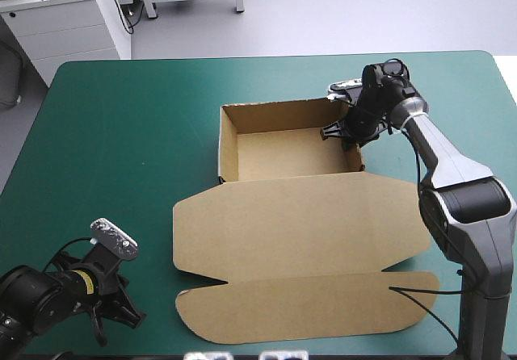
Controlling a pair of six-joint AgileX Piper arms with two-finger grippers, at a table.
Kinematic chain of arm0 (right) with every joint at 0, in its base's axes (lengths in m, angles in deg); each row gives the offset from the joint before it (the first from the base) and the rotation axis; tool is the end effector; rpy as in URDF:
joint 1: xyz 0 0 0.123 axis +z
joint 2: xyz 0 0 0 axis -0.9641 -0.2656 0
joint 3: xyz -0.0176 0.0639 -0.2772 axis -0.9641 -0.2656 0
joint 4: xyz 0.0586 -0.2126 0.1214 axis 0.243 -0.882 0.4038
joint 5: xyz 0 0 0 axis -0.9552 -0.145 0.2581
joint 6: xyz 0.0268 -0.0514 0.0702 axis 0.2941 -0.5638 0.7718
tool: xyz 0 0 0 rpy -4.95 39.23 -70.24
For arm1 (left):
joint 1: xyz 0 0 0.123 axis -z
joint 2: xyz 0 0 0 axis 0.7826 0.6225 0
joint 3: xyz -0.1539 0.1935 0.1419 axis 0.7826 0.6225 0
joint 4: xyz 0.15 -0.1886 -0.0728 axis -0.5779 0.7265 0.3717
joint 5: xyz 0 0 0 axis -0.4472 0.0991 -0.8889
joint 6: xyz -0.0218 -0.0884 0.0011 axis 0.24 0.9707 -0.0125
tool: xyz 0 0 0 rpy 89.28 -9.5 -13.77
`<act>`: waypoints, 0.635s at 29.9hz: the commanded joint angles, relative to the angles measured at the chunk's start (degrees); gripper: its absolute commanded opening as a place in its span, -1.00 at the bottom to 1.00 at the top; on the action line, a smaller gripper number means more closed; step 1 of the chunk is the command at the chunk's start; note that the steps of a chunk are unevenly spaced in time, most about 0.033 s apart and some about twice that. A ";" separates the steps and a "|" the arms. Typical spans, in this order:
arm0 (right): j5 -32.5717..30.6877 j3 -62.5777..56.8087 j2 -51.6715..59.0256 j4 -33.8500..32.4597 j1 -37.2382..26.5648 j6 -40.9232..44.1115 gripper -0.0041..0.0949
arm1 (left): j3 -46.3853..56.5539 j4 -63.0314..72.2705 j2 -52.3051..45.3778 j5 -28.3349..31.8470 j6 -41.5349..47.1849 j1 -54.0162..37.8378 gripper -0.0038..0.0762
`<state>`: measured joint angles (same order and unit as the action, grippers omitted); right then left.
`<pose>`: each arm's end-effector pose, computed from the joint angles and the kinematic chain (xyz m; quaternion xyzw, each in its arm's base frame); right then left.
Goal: Fold the box
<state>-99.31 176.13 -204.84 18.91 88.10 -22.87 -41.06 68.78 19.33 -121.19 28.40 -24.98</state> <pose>0.4371 0.1089 0.2590 -0.1546 0.9801 0.0307 0.1208 0.0943 -0.0399 0.2777 0.3006 0.9291 0.0040 0.2156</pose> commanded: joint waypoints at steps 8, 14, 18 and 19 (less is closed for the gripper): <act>-0.49 6.72 3.27 -12.19 -10.76 -0.63 -0.96 | -1.41 0.01 -0.08 1.96 0.13 0.49 -0.92; -0.49 6.72 3.27 -12.05 -21.92 -0.63 -0.96 | -1.41 0.01 -0.08 1.96 0.13 0.49 -0.92; -0.49 6.72 3.27 -8.95 -28.64 -0.63 -0.96 | -1.41 0.01 -0.08 1.96 0.13 0.49 -0.92; -0.49 6.72 3.27 -7.27 -30.26 -0.63 -0.96 | -1.41 0.01 -0.08 1.96 0.13 0.49 -0.92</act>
<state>-99.55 181.01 -204.84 11.18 61.59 -23.23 -41.06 68.78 19.33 -121.15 28.40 -24.98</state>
